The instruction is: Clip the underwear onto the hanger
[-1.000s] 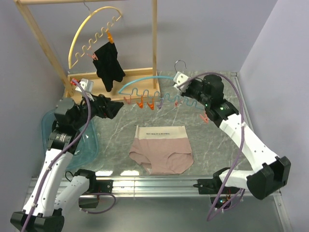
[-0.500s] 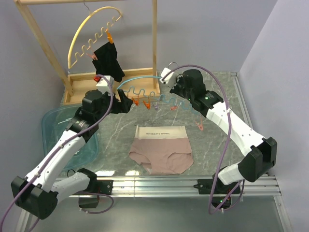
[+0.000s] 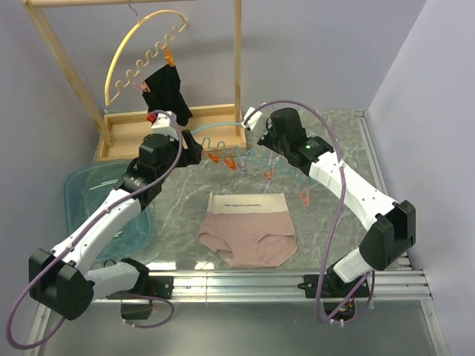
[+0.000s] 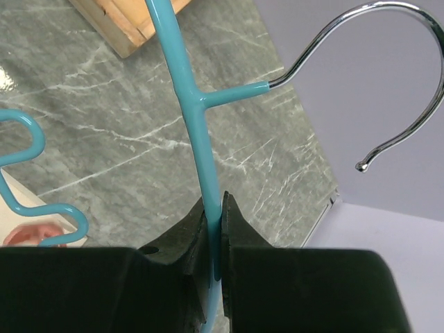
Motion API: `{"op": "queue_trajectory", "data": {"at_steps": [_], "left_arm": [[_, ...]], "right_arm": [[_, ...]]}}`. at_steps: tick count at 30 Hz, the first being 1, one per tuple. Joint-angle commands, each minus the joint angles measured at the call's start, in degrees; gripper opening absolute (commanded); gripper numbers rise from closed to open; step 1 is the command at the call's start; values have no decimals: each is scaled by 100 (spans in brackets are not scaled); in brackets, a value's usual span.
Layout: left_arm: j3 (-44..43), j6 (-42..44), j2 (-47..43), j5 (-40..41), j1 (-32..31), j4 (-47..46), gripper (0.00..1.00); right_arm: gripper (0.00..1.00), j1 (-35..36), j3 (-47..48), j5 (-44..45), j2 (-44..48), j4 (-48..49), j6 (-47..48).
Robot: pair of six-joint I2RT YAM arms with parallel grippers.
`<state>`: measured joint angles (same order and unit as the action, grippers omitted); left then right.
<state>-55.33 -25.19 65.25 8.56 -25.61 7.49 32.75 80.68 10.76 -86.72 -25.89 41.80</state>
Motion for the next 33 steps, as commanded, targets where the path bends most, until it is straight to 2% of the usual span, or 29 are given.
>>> {"op": "queue_trajectory", "data": {"at_steps": [1, 17, 33], "left_arm": [[31, -135, 13, 15, -23, -563, 74], [383, -65, 137, -109, -32, -907, 69], [356, 23, 427, -170, -50, -1442, 69]], "right_arm": [[0, 38, 439, 110, 67, 146, -190], [0, 38, 668, 49, 85, -135, -243], [0, 82, 844, -136, 155, -443, -427]]}}
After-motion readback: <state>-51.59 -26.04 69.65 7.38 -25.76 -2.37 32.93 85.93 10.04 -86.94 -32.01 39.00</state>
